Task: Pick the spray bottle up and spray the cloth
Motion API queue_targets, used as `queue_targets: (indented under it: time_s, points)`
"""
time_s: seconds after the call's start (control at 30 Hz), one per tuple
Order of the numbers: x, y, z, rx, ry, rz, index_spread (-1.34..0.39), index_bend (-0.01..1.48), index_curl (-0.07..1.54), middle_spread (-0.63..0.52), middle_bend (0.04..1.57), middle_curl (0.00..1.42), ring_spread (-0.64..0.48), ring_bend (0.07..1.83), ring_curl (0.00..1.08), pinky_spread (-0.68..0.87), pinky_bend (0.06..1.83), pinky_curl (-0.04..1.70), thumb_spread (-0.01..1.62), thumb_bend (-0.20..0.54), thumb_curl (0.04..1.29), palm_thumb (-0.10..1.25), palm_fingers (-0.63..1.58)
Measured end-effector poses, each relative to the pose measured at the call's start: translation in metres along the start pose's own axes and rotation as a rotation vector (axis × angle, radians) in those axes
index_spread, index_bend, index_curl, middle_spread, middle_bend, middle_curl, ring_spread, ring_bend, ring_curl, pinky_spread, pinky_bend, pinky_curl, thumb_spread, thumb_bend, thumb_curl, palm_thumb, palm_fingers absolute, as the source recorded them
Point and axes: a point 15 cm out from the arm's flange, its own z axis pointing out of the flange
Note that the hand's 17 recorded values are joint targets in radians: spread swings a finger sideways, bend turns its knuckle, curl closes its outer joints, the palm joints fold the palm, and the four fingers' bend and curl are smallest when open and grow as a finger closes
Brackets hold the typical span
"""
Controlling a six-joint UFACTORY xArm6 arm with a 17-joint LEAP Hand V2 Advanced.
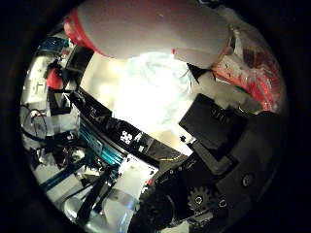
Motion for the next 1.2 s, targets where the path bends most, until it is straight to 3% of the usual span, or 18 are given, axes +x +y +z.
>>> queue_targets:
  time_s: [0.37, 0.67, 0.87, 1.2]
  points:
    - [-0.066, -0.063, -0.066, 0.242, -0.481, 0.229, -0.22, 1.13, 0.89, -0.09, 1.42, 0.69, -0.24, 1.33, 0.85, -0.15, 0.99, 1.53, 0.54, -0.021, 0.92, 1.04, 1.12]
    - [-0.098, -0.116, -0.125, 0.453, -0.789, 0.286, -0.22, 1.14, 0.89, -0.10, 1.42, 0.70, -0.24, 1.33, 0.85, -0.15, 0.99, 1.54, 0.53, -0.020, 0.92, 1.05, 1.11]
    - [-0.141, -0.139, -0.138, 0.513, -0.977, 0.246, -0.22, 1.14, 0.89, -0.10, 1.42, 0.70, -0.24, 1.33, 0.85, -0.15, 0.99, 1.54, 0.53, -0.020, 0.92, 1.05, 1.11]
    - [-0.247, -0.162, -0.123, 0.487, -1.192, 0.074, -0.22, 1.14, 0.88, -0.10, 1.42, 0.70, -0.24, 1.33, 0.85, -0.15, 0.98, 1.54, 0.51, -0.022, 0.94, 1.05, 1.12]
